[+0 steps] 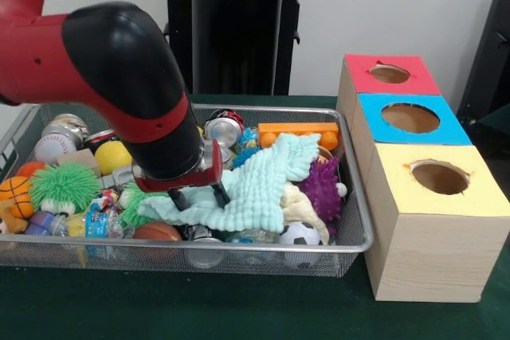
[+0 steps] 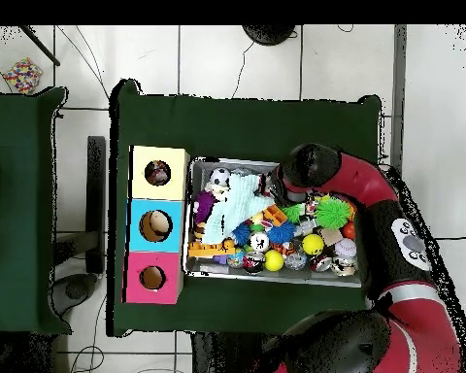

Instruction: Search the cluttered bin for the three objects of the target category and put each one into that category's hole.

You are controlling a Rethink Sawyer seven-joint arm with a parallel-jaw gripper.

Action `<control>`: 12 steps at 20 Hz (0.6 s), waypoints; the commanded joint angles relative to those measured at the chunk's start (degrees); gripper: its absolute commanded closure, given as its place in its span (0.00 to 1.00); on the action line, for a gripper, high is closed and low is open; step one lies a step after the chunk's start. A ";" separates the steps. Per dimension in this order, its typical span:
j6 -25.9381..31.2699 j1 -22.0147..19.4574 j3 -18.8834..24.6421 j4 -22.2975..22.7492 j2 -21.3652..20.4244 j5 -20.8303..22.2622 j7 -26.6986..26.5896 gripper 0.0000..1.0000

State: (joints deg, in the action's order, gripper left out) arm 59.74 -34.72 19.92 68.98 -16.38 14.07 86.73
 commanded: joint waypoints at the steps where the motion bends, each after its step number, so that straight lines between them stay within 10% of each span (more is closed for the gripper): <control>1: -7.10 0.43 2.62 1.68 3.70 3.89 -5.21 0.00; 5: -5.88 0.24 2.53 2.07 3.56 3.81 -5.47 0.00; 6: -5.77 0.19 2.58 2.11 3.55 3.79 -5.57 1.00; 12: -4.38 -0.11 3.00 1.85 3.62 3.65 -6.57 1.00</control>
State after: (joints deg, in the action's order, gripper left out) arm 59.74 -34.54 19.93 69.10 -16.85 14.71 86.73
